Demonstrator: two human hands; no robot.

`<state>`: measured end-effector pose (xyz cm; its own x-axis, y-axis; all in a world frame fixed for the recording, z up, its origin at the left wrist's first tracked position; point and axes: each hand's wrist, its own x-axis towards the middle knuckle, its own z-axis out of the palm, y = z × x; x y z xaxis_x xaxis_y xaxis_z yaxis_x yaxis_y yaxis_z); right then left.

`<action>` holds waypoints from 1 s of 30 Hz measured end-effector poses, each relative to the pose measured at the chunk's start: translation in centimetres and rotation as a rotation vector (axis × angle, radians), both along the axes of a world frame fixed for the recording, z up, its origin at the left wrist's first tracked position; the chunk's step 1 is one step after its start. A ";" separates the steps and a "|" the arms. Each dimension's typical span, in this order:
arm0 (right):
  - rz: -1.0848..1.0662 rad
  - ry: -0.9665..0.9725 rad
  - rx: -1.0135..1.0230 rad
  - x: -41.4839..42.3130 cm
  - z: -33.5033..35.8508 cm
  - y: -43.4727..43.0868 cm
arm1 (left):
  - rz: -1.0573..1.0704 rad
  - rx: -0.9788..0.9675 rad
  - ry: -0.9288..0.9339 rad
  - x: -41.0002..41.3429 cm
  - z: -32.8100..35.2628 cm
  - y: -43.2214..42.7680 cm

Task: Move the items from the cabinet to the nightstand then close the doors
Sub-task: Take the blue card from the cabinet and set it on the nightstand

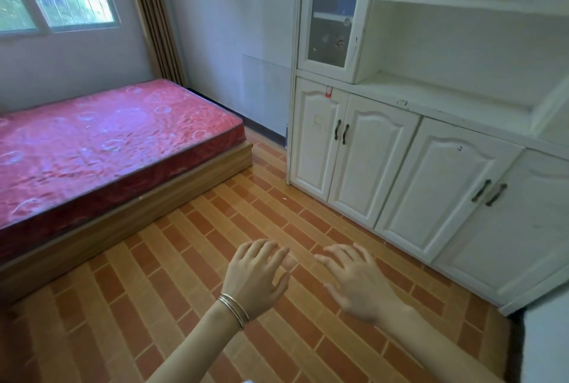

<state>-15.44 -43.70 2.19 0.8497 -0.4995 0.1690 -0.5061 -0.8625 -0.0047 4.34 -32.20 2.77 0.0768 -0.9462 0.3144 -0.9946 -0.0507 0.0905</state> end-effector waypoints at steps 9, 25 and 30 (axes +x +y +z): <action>-0.099 -0.050 -0.004 10.4 1.1 -11.1 | -0.110 -0.005 -0.066 11.1 0.5 -13.2; -0.196 -0.059 -0.037 18.6 0.2 -29.6 | -0.216 0.012 -0.046 20.3 -0.6 -34.4; -0.189 -0.098 -0.055 19.6 1.1 -40.1 | -0.250 -0.046 -0.039 21.6 0.7 -43.7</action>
